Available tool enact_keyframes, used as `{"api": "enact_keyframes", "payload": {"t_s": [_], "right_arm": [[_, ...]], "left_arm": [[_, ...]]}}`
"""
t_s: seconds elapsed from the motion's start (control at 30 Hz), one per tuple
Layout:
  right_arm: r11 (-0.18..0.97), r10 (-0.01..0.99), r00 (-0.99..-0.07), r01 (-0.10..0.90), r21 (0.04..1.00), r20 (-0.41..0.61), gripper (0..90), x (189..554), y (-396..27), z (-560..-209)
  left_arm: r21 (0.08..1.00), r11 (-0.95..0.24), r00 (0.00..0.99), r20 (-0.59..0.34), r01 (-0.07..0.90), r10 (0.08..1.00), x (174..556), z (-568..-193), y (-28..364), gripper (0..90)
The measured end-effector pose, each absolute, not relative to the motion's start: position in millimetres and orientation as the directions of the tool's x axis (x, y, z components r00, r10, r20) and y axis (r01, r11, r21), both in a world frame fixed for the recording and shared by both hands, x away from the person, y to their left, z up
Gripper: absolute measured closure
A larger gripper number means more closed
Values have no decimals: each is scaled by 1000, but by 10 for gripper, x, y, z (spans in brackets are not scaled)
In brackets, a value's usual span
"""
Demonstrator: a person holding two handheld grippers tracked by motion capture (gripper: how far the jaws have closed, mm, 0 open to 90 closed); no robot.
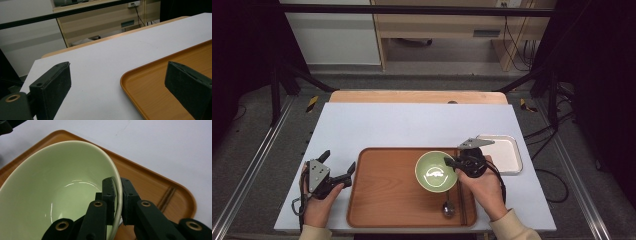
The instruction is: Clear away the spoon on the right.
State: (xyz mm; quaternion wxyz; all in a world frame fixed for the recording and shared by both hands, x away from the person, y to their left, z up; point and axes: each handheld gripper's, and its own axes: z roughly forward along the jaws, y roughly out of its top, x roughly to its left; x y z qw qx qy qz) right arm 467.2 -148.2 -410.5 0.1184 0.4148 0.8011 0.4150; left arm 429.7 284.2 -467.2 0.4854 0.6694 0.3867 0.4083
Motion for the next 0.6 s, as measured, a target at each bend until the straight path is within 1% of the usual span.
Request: {"api": "enact_keyframes", "payload": {"t_s": [0.6], "right_arm": [[379, 721, -673, 582, 720, 165, 835, 4622, -1249, -4262]], "left_arm": [[966, -231, 368, 173, 118, 914, 4297, -4669, 2844, 66]]}}
